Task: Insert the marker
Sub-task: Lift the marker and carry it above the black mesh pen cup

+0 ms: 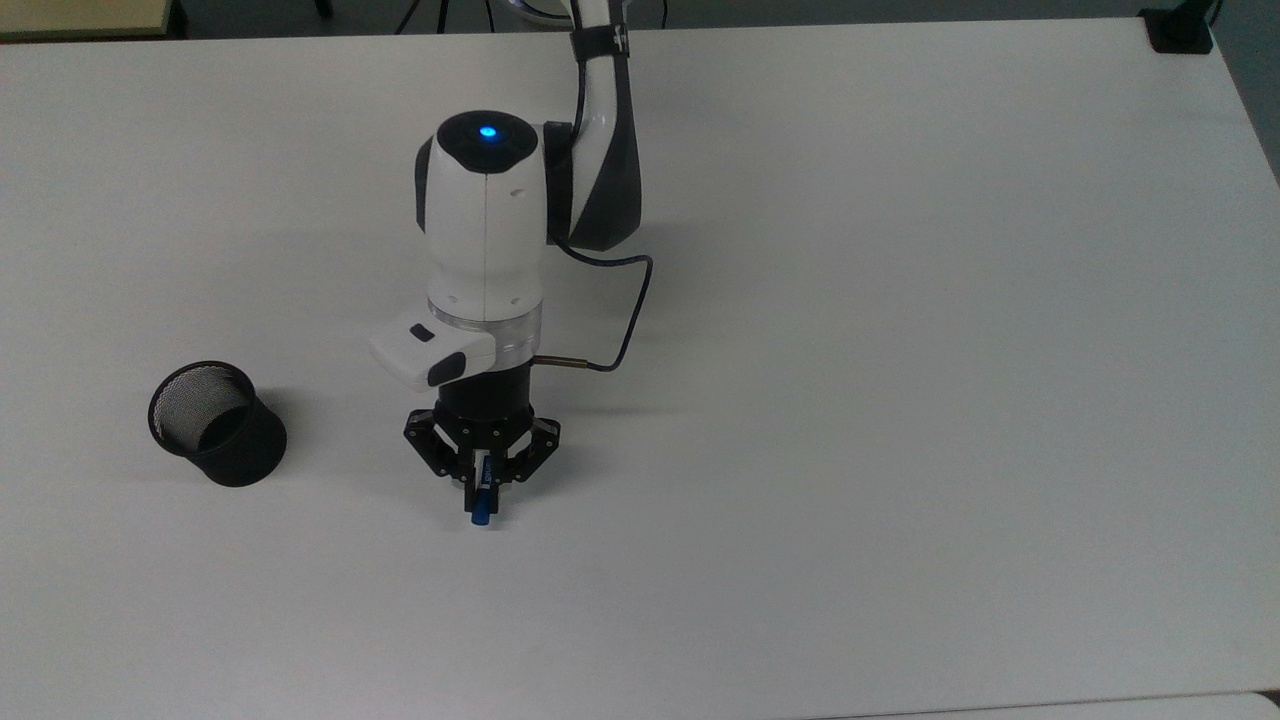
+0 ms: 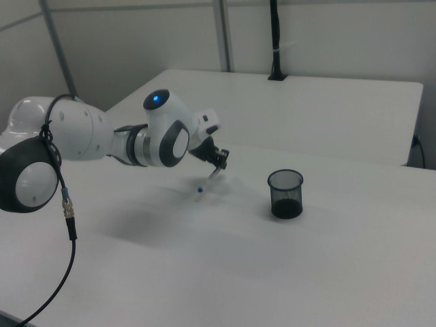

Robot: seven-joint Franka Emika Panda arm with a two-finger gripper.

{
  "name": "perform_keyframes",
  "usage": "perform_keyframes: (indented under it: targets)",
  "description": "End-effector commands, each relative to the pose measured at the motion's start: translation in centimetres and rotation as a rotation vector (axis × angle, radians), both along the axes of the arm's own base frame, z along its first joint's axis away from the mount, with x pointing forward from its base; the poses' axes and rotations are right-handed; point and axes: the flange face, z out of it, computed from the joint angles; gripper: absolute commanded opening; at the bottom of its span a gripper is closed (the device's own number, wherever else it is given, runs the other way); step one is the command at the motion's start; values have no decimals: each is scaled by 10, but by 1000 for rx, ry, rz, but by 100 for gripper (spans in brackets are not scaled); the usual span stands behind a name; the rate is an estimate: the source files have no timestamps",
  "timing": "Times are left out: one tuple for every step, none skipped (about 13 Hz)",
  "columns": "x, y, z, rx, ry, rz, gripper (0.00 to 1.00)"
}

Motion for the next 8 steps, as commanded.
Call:
perform_keyframes:
  targets:
    - [-6, -27, 64, 10, -86, -89, 12]
    - [-8, -45, 80, 2, -110, -122, 12]
    - [-10, -58, 93, -3, -127, -147, 12]
    - [-12, -71, 101, -13, -140, -168, 12]
    - [-13, -85, 103, -24, -147, -188, 13]
    - [-14, -97, 106, -34, -165, -204, 13]
    - [-15, -109, 109, -39, -208, -217, 13]
    - [-16, -123, 113, -32, -269, -235, 13]
